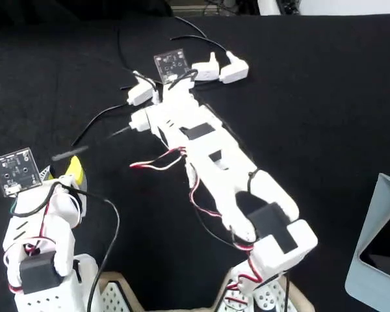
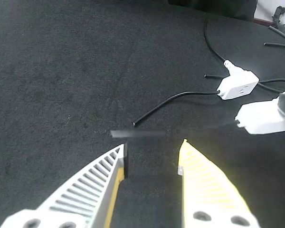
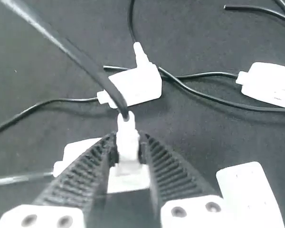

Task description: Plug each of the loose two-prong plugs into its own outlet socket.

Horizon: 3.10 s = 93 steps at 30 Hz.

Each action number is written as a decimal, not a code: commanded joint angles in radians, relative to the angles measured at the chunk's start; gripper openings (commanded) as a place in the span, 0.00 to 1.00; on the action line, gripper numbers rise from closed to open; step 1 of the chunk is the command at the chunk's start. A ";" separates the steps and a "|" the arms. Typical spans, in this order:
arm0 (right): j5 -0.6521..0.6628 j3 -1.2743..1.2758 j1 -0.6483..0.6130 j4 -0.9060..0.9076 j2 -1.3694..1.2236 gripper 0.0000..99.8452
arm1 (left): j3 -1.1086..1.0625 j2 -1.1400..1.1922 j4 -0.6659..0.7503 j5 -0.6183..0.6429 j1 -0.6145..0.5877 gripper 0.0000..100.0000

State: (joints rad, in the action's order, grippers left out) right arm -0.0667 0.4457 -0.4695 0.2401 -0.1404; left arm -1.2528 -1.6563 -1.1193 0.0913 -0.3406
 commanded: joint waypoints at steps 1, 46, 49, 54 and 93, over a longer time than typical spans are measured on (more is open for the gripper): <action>0.015 -0.058 0.015 0.002 0.022 0.28 | -0.002 -0.003 0.028 0.002 -0.007 0.19; 0.634 0.627 -0.063 0.680 0.567 0.02 | -0.015 -0.005 0.031 0.000 -0.005 0.19; 0.634 0.576 -0.144 0.680 0.565 0.01 | -0.015 -0.005 0.031 0.000 -0.007 0.19; 0.568 0.518 -0.199 0.543 0.565 0.01 | -0.016 -0.005 0.031 0.000 -0.005 0.19; 0.318 -0.196 -0.157 0.601 -0.044 0.02 | -0.015 -0.005 0.031 0.000 -0.007 0.19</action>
State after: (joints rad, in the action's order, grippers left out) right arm 0.2785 0.3905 -0.6536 0.9275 -0.2002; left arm -1.2774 -1.6563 -1.1101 0.0913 -0.3406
